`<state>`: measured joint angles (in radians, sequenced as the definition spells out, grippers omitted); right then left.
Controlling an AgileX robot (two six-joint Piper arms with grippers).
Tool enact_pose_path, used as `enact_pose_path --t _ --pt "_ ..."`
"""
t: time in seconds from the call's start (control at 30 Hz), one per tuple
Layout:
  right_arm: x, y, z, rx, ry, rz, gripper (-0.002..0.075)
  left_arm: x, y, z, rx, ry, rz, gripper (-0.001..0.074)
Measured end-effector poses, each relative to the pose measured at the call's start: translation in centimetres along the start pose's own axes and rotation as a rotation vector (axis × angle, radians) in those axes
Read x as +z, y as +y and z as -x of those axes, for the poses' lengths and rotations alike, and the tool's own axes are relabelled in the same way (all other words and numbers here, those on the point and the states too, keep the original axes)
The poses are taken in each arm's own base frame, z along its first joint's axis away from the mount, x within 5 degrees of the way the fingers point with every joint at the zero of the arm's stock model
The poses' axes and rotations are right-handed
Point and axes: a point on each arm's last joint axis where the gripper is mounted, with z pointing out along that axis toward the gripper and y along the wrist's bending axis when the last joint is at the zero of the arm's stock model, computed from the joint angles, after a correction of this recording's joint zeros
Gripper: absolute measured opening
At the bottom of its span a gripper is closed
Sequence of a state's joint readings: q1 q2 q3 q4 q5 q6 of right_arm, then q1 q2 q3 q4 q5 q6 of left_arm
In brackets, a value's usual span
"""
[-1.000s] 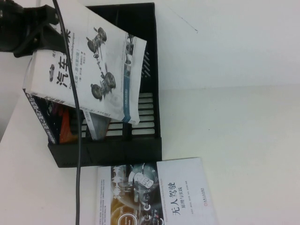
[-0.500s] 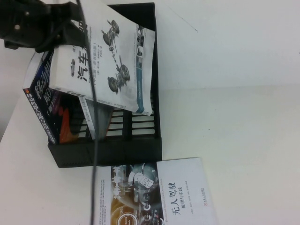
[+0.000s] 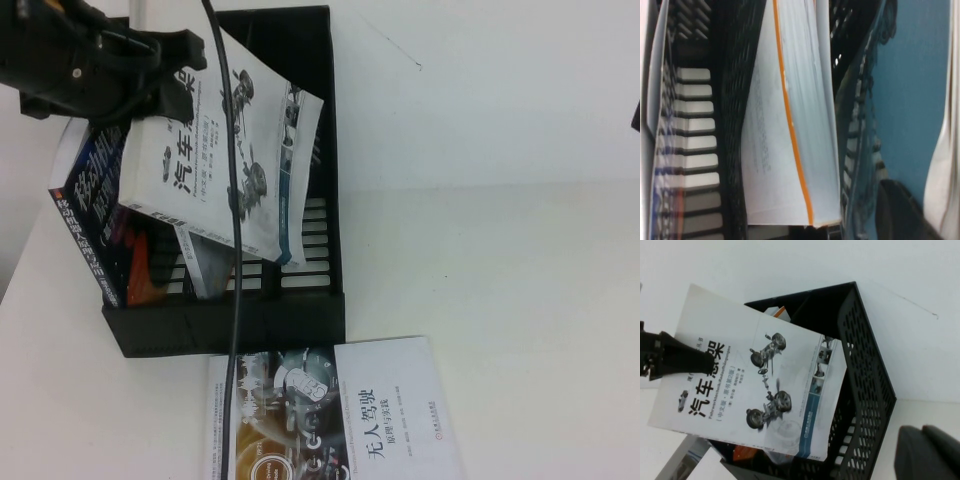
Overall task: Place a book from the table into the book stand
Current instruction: Place the book on the book shelf
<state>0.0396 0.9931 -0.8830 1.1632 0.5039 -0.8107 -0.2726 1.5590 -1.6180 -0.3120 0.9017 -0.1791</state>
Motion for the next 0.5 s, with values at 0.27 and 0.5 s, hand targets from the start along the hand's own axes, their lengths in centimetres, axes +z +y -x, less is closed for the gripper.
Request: enact_pose_path --t 0.27,0.5 --pt "0.0 0.1 -0.2 0.001 0.018 0.016 -0.0001 2.6 -0.8 -0.2 0.009 0.047 0.042 0.0121" --pt "0.0 0.2 -0.5 0.003 0.036 0.026 -0.0001 5.1 -1.6 -0.5 0.032 0.087 0.068 0.0121"
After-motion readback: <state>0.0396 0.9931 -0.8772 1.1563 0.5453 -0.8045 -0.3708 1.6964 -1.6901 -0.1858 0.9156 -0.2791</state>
